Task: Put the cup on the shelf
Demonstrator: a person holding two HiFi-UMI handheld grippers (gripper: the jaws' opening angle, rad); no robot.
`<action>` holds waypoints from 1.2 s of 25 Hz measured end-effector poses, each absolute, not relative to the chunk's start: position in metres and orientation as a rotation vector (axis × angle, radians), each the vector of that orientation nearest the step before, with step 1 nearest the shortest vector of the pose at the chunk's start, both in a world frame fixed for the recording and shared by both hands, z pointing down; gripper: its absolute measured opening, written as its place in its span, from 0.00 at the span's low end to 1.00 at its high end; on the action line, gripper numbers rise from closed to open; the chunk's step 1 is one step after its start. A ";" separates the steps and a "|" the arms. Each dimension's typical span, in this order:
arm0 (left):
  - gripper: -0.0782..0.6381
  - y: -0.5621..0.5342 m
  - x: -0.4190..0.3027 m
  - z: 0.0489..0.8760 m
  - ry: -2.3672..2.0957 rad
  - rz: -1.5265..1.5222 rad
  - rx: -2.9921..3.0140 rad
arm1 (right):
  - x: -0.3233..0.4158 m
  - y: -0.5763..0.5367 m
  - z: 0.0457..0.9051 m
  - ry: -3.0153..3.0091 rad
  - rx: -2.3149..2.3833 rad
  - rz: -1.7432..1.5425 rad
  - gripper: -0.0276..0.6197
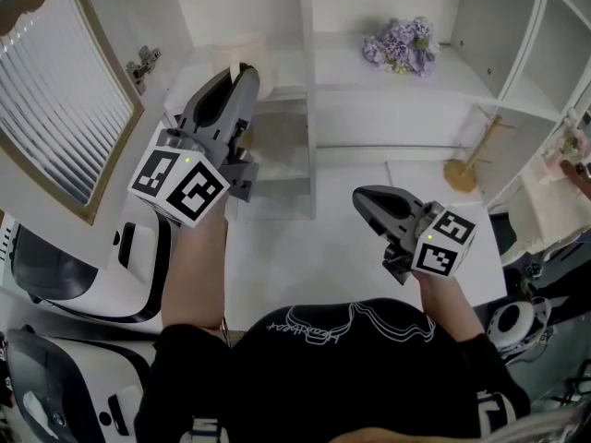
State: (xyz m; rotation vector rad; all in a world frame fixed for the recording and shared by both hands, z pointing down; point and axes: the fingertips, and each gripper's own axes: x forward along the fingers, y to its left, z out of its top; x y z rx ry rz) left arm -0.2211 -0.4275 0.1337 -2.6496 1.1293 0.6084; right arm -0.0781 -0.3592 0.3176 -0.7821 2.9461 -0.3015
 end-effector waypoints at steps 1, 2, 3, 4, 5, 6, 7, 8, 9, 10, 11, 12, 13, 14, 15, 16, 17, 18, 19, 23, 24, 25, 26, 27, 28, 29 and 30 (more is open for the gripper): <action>0.17 -0.431 -0.221 0.134 1.128 0.606 -2.653 | -0.077 -0.361 0.318 2.945 -0.788 -0.304 0.05; 0.17 -0.434 -0.220 0.135 1.128 0.604 -2.657 | -0.076 -0.362 0.319 2.944 -0.794 -0.307 0.05; 0.17 -0.438 -0.220 0.135 1.127 0.601 -2.662 | -0.076 -0.364 0.320 2.944 -0.798 -0.310 0.05; 0.17 -0.441 -0.219 0.136 1.125 0.600 -2.666 | -0.075 -0.365 0.321 2.943 -0.802 -0.313 0.05; 0.17 -0.444 -0.219 0.136 1.124 0.599 -2.669 | -0.075 -0.366 0.322 2.942 -0.805 -0.317 0.05; 0.17 -0.446 -0.218 0.136 1.123 0.599 -2.670 | -0.075 -0.368 0.323 2.941 -0.808 -0.321 0.05; 0.17 -0.449 -0.218 0.136 1.123 0.600 -2.671 | -0.075 -0.369 0.325 2.941 -0.810 -0.326 0.05; 0.17 -0.451 -0.218 0.137 1.123 0.603 -2.672 | -0.075 -0.370 0.327 2.940 -0.812 -0.331 0.05; 0.17 -0.453 -0.218 0.137 1.122 0.607 -2.674 | -0.075 -0.370 0.328 2.940 -0.814 -0.337 0.05; 0.17 -0.456 -0.218 0.137 1.121 0.612 -2.676 | -0.075 -0.371 0.330 2.940 -0.815 -0.343 0.05; 0.17 -0.459 -0.218 0.138 1.123 0.614 -2.678 | -0.075 -0.371 0.332 2.940 -0.817 -0.347 0.05; 0.17 -0.462 -0.219 0.139 1.128 0.613 -2.681 | -0.075 -0.371 0.332 2.939 -0.818 -0.350 0.05; 0.17 -0.466 -0.220 0.140 1.138 0.611 -2.684 | -0.075 -0.372 0.333 2.938 -0.818 -0.353 0.05; 0.17 -0.470 -0.221 0.141 1.153 0.611 -2.690 | -0.074 -0.372 0.334 2.936 -0.819 -0.356 0.05; 0.17 -0.474 -0.223 0.142 1.168 0.615 -2.697 | -0.074 -0.373 0.334 2.935 -0.821 -0.359 0.05; 0.17 -0.478 -0.225 0.143 1.181 0.624 -2.707 | -0.073 -0.374 0.335 2.934 -0.822 -0.363 0.05; 0.17 -0.481 -0.226 0.144 1.191 0.632 -2.716 | -0.073 -0.374 0.336 2.934 -0.823 -0.366 0.05; 0.17 -0.483 -0.228 0.145 1.199 0.637 -2.722 | -0.072 -0.375 0.336 2.933 -0.824 -0.369 0.05; 0.17 -0.486 -0.229 0.145 1.209 0.635 -2.725 | -0.072 -0.375 0.337 2.933 -0.825 -0.371 0.05; 0.17 -0.496 -0.233 0.148 1.282 0.600 -2.740 | -0.074 -0.376 0.340 2.935 -0.822 -0.383 0.05; 0.17 -0.499 -0.233 0.149 1.298 0.591 -2.752 | -0.074 -0.376 0.341 2.936 -0.821 -0.385 0.05; 0.17 -0.501 -0.233 0.150 1.310 0.581 -2.762 | -0.075 -0.376 0.342 2.938 -0.819 -0.386 0.05; 0.17 -0.503 -0.233 0.150 1.322 0.570 -2.767 | -0.076 -0.376 0.342 2.939 -0.818 -0.388 0.05; 0.17 -0.504 -0.233 0.150 1.334 0.559 -2.768 | -0.076 -0.377 0.343 2.939 -0.816 -0.390 0.05; 0.17 -0.505 -0.233 0.150 1.345 0.549 -2.765 | -0.076 -0.377 0.343 2.939 -0.814 -0.392 0.05; 0.17 -0.505 -0.233 0.150 1.354 0.542 -2.763 | -0.077 -0.377 0.343 2.938 -0.813 -0.394 0.05; 0.17 -0.506 -0.234 0.150 1.363 0.538 -2.760 | -0.077 -0.376 0.344 2.937 -0.811 -0.396 0.05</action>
